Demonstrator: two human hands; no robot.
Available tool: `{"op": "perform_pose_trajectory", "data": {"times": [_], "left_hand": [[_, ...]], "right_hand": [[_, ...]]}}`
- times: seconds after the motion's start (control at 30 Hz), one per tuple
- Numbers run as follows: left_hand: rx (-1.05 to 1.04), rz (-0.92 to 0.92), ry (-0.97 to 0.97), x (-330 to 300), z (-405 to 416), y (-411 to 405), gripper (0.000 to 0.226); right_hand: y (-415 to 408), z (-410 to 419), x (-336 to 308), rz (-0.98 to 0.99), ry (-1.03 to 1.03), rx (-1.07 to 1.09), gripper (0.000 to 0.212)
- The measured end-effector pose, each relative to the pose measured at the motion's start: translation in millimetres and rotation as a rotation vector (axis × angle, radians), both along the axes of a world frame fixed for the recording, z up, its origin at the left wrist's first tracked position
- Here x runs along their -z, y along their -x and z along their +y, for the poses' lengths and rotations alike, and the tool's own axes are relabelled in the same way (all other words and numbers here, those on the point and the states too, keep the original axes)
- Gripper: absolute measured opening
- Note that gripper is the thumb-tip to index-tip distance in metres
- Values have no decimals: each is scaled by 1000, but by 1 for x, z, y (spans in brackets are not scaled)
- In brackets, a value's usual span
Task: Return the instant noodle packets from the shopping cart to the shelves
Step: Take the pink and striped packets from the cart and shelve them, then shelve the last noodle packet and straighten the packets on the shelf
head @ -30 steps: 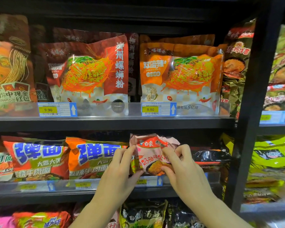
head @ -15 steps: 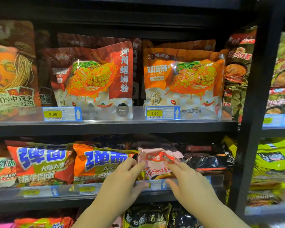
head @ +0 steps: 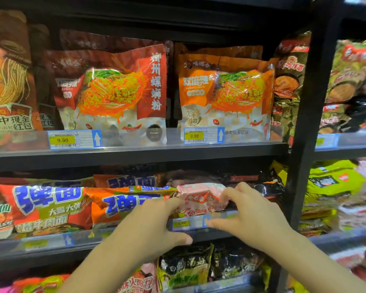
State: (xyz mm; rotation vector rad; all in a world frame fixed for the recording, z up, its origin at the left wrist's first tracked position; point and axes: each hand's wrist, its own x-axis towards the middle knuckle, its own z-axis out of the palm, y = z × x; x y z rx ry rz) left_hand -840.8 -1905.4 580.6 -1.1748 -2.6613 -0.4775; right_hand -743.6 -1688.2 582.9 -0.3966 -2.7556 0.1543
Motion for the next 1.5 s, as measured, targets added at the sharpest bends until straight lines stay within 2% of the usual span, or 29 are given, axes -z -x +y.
{"op": "perform_pose_trajectory", "data": {"times": [0.1, 0.23, 0.5, 0.73, 1.17, 1.5], "left_hand": [[9, -28, 30, 8, -6, -2, 92], [17, 50, 65, 11, -2, -11, 91], [24, 24, 89, 20, 17, -32, 92], [88, -30, 133, 22, 76, -80, 95], [343, 8, 268, 31, 287, -233, 98], [643, 7, 305, 57, 460, -347, 104]], "right_hand": [[-11, -2, 2, -41, -40, 65, 84], [-24, -4, 3, -105, -62, 139, 108], [-66, 16, 15, -147, -27, 231, 117], [-133, 66, 16, -134, 18, 261, 117], [-335, 233, 43, -203, 71, 565, 117], [-486, 337, 68, -230, 182, 869, 120]]}}
